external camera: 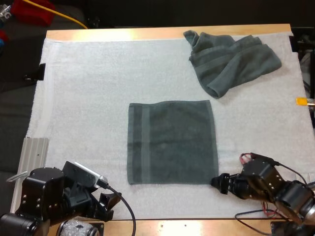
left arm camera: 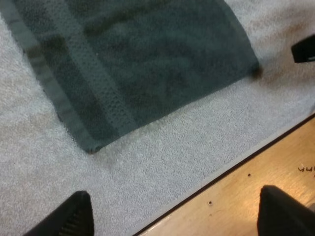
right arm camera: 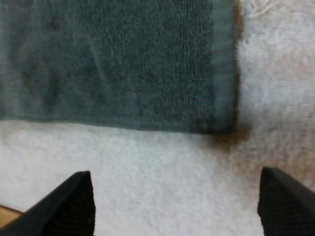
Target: Pick towel from pile, fold and stack
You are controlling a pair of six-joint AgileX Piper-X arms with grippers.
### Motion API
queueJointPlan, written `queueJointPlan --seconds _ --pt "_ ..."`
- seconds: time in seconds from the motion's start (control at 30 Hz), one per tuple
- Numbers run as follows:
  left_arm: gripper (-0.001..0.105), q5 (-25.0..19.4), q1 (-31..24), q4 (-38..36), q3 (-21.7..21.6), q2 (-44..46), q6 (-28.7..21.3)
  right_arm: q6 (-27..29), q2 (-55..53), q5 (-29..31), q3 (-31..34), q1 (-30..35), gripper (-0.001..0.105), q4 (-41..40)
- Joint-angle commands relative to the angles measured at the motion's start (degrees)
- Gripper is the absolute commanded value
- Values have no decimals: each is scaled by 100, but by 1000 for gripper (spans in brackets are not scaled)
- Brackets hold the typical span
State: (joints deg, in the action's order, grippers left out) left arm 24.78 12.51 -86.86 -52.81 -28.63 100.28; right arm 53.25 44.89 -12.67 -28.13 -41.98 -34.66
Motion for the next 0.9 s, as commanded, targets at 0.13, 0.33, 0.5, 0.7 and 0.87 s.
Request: queueJointPlan --seconds 0.13,0.33,0.5,0.7,0.87 --pt "67 34 -5 -38 -37 33 23 -132 130 -851 505 457 67 966" --pt "67 34 -5 -38 -37 33 23 -270 579 -1074 802 532 67 1719" --pt "67 34 -5 -38 -37 33 23 -333 1143 -1153 801 532 67 2186" --pt "67 34 -5 -38 -37 33 23 -501 1739 -1235 801 532 67 2598" --pt "67 34 -5 -38 -37 33 23 -585 2032 -1291 801 532 67 2927"
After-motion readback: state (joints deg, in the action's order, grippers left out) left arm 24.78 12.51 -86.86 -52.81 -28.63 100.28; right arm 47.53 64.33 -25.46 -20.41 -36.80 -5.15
